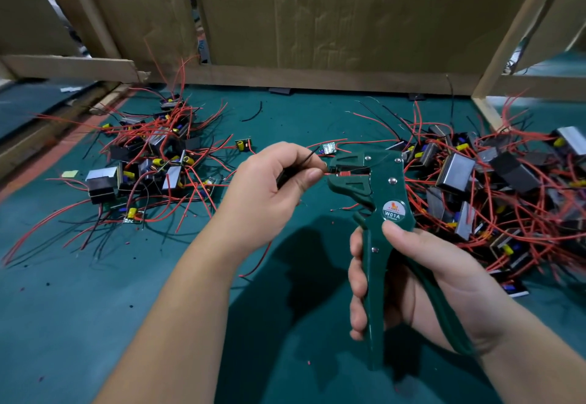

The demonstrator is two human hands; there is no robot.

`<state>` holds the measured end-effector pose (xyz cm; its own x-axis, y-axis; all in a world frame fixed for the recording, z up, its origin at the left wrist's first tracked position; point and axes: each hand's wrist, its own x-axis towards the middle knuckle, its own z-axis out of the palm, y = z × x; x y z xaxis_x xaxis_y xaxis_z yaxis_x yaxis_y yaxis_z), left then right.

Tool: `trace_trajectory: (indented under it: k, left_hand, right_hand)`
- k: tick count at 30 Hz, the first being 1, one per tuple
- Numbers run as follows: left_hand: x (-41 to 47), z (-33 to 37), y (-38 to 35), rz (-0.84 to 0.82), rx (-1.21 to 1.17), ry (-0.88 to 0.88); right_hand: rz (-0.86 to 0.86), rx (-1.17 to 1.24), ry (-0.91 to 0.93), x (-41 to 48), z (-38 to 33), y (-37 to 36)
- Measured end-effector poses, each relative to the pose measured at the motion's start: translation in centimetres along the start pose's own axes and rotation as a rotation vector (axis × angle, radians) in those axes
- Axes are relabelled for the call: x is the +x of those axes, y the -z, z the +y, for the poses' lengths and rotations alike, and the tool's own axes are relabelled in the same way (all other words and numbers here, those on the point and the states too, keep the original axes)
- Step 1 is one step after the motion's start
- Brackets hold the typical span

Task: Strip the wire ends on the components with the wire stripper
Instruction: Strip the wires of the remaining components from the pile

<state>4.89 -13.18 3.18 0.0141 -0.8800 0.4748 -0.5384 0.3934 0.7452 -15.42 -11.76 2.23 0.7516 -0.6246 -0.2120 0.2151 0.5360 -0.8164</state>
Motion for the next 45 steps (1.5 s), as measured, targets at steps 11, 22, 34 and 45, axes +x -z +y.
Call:
trace_trajectory:
  k: [11,22,34,45]
  left_hand:
    - [-0.4,0.8,-0.4,-0.178,-0.437,0.203]
    - [0.0,-0.4,-0.5,-0.091,-0.235,0.172]
    - [-0.1,-0.3,-0.4,-0.059,-0.066,0.091]
    - [-0.1,-0.4,-0.6,0.023,0.08,0.012]
  right_hand:
    - [0.247,0.044,0.036,0.6,0.5,-0.8]
    - [0.224,0.23,0.068,0.7,-0.2,0.4]
    - [-0.021,0.259,-0.044,0.5,0.1,0.3]
    - [-0.022,0.128,-0.041,0.3,0.3,0.0]
